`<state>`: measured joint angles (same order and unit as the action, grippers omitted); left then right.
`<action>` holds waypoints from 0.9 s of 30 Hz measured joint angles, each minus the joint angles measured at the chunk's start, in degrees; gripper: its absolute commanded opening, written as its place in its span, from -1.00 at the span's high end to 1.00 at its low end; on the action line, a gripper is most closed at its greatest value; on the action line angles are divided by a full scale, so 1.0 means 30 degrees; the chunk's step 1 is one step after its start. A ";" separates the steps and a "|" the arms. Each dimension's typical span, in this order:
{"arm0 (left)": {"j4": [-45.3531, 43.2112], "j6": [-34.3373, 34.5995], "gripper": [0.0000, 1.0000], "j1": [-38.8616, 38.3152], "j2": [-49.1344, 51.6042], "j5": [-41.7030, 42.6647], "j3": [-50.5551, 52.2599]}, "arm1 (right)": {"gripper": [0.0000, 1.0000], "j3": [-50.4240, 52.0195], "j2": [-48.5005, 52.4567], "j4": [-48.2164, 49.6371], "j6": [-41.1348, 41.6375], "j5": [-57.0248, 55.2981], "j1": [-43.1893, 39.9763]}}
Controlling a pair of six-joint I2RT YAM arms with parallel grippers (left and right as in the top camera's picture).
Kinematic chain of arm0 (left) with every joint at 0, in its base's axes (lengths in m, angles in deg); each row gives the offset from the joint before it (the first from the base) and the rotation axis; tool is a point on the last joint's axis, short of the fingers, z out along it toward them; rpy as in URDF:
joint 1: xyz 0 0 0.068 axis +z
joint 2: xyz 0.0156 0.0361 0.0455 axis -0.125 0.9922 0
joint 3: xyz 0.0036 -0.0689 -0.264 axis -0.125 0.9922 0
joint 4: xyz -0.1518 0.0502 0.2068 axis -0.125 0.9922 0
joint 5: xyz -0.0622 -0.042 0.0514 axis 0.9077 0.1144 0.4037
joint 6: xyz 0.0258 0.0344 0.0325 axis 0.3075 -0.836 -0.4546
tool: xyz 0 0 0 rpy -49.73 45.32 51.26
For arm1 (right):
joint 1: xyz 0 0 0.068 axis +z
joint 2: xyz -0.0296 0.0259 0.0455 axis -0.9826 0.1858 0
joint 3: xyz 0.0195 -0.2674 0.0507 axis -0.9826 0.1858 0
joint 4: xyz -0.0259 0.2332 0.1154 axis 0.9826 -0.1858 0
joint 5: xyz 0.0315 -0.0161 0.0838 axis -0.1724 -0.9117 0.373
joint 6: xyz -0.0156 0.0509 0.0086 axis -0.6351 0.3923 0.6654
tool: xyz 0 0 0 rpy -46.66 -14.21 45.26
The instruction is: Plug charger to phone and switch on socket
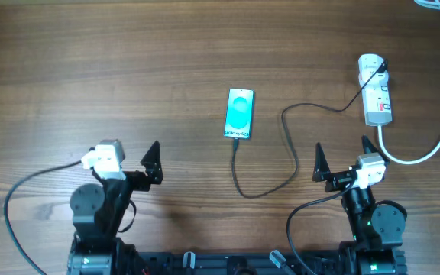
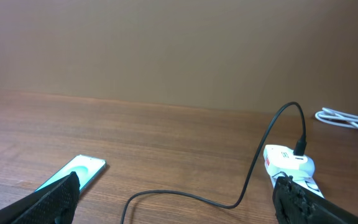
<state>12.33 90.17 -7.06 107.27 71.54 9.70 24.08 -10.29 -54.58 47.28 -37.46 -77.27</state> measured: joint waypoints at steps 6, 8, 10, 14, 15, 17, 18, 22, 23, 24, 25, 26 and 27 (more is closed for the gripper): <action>-0.1443 0.1974 -0.99 0.0000 -0.2951 -0.1486 0.2135 | -1.00 0.0000 0.0000 0.0000 0.0000 0.0000 0.0000; -0.1916 0.2062 -1.00 0.0000 -0.3468 -0.1574 0.2630 | -1.00 0.0000 0.0000 0.0000 0.0007 0.0000 0.0000; -0.2135 0.1974 -1.00 0.0000 -0.4087 -0.1639 0.3147 | -1.00 0.0000 0.0000 0.0000 0.0000 0.0000 0.0000; -0.2229 0.1005 -1.00 0.0000 -0.5697 -0.1698 0.3854 | -1.00 0.0000 0.0000 0.0000 0.0000 0.0000 0.0000; -0.2237 0.0576 -1.00 0.0000 -0.5814 -0.1690 0.3861 | -1.00 0.0000 0.0000 0.0000 0.0000 0.0000 0.0000; -0.2040 -0.0095 -1.00 0.0000 -0.5850 -0.1698 0.3869 | -1.00 0.0000 0.0000 0.0000 0.0000 0.0000 0.0000; -0.1931 -0.0379 -1.00 0.0000 -0.5850 -0.1778 0.3869 | -1.00 0.0000 0.0000 0.0000 0.0000 0.0000 0.0000; -0.1800 -0.0845 -1.00 0.0000 -0.5850 -0.2470 0.3869 | -1.00 0.0000 0.0000 0.0000 0.0000 0.0000 0.0000; -0.1800 -0.0896 -1.00 0.0000 -0.5850 -0.2783 0.3869 | -1.00 0.0000 0.0000 0.0000 0.0000 0.0000 0.0000; -0.1800 -0.0911 -1.00 0.0000 -0.5850 -0.3162 0.3876 | -0.99 0.0000 0.0000 0.0000 0.0000 0.0000 0.0000; -0.1800 -0.0911 -1.00 0.0000 -0.5850 -0.3453 0.3876 | -1.00 0.0000 0.0000 0.0000 0.0000 0.0000 0.0000; -0.1807 -0.0918 -1.00 0.0000 -0.5850 -0.3730 0.3876 | -1.00 0.0000 0.0000 0.0000 0.0000 0.0000 0.0000; -0.1807 -0.0940 -1.00 0.0000 -0.5850 -0.3861 0.3883 | -1.00 0.0000 0.0000 0.0000 0.0000 0.0000 0.0000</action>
<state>6.91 87.35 -7.06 89.72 59.96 21.34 24.08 -10.29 -54.58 47.28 -37.46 -77.27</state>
